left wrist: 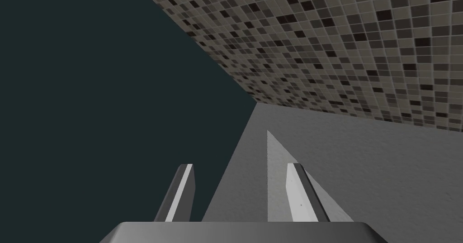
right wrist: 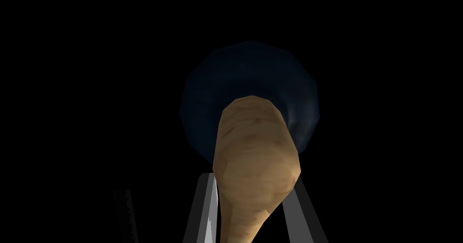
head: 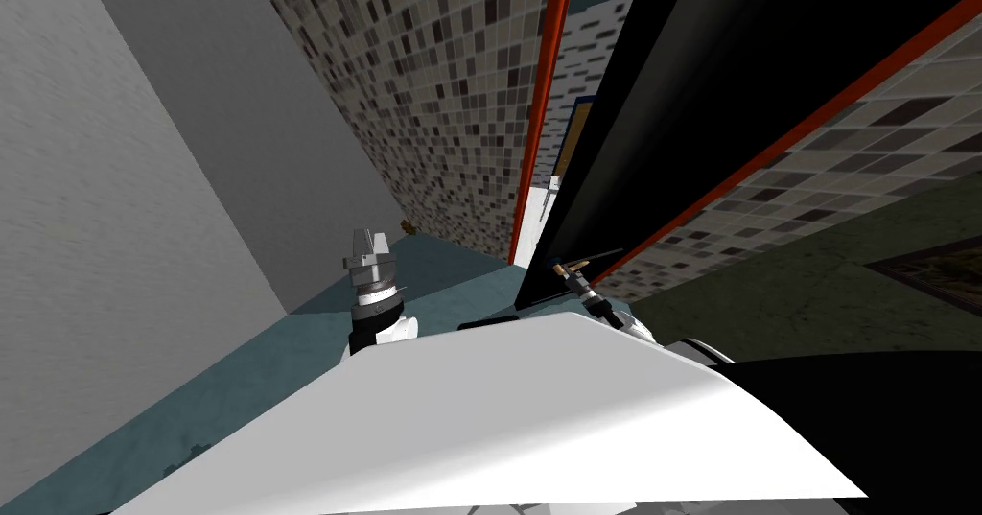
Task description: Pull the door open
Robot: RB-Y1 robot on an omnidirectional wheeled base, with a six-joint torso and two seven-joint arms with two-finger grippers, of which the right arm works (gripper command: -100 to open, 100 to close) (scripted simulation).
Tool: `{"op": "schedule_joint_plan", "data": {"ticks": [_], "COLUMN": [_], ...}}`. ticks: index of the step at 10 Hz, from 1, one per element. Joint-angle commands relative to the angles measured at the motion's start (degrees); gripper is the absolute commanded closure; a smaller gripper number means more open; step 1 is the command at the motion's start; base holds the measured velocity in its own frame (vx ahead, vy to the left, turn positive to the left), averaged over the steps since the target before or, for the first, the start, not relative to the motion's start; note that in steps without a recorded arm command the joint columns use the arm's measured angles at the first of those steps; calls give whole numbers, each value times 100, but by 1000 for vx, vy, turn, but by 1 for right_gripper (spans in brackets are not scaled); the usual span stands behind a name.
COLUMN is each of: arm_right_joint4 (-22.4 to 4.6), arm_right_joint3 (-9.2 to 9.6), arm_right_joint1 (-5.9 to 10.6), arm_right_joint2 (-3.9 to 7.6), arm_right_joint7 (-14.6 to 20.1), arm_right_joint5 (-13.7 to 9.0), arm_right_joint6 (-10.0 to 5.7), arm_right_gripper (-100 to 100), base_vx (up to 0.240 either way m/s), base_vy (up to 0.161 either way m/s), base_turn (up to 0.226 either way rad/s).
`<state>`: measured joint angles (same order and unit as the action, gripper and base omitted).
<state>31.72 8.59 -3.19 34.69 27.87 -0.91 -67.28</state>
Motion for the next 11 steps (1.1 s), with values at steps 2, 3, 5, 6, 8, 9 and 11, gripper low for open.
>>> {"op": "schedule_joint_plan", "data": {"ticks": [2,3,5,6,8,9,11], "arm_right_joint4": [-169,-189,-206,-212,-262,-273,-327], "arm_right_joint3": [7,12,17,18,63,64,67], "arm_right_joint1": [-46,-74,-96,-105,-94,-93,-89], "arm_right_joint2": [86,108,126,133,84,88,108], "arm_right_joint7": [46,60,71,76,83,85,94], "arm_right_joint5": [2,4,5,6,31,31,31], "arm_right_joint6": [-241,-301,-348,-367,-396,-409,-473], "arm_right_gripper": [100,100,100,100,100,100,100], "base_vx": [-163,-193,-162,-75,-73,-190,-177], "base_vy": [-116,-106,-49,-25,-33,-87,-97], "base_turn": [199,169,72,4,75,195,140]}}
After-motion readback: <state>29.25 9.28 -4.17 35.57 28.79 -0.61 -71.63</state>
